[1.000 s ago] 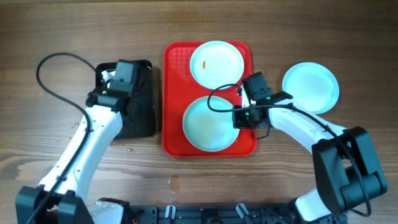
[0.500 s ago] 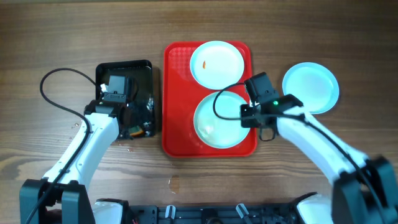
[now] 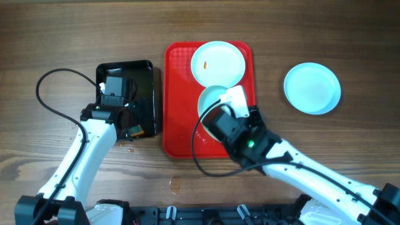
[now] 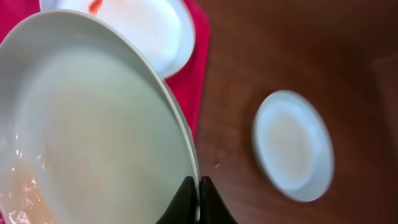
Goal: Clean dirty plates on tray and stack at the side
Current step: 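Lift the cleaned plate with the right gripper and tilt it, then carry the plate right and stack it on the plate beside the tray, then grasp the last plate's rim with the right gripper and slide it down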
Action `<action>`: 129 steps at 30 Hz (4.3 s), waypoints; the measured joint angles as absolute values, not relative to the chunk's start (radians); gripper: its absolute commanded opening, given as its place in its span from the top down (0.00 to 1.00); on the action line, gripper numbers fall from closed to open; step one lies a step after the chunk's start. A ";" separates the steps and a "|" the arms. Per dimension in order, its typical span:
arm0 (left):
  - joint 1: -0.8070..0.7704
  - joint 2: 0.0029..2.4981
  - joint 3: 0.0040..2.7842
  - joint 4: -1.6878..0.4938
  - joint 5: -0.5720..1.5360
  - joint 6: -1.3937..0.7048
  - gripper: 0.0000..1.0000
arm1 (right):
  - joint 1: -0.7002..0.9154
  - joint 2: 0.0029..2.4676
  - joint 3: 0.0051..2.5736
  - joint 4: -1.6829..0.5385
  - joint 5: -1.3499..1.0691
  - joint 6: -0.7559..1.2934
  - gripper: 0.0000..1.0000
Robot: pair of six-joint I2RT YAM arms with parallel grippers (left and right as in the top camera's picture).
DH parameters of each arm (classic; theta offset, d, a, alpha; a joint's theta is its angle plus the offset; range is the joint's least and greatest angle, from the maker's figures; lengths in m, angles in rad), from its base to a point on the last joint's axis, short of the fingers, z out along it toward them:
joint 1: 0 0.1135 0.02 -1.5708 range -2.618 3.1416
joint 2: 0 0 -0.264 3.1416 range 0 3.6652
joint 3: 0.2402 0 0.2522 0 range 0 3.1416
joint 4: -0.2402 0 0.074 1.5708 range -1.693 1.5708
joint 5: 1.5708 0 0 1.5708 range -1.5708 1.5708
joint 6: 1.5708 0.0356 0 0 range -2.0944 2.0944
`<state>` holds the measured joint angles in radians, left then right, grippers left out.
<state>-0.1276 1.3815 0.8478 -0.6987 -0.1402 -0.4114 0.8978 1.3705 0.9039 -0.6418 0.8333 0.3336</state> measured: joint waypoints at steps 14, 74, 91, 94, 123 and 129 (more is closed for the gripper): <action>-0.128 1.382 0.848 -0.707 -0.139 -0.411 0.00 | 0.986 1.340 0.907 -0.403 1.166 0.079 0.96; -0.128 1.382 0.848 -0.717 -0.139 -0.411 0.00 | 0.069 1.204 0.912 -0.531 0.308 0.318 0.96; -0.128 1.382 0.848 -0.717 -0.139 -0.411 0.00 | -0.465 1.558 0.912 -0.402 -0.166 0.388 0.52; -0.128 1.382 0.848 -0.717 -0.139 -0.411 0.00 | -0.431 1.557 0.912 -0.391 -0.207 0.369 0.59; -0.128 1.382 0.848 -0.721 -0.139 -0.411 0.00 | 0.281 1.882 0.994 0.174 0.022 0.151 0.65; -0.128 1.382 0.848 -0.722 -0.139 -0.411 0.00 | 0.281 2.011 1.003 0.233 0.024 0.157 0.90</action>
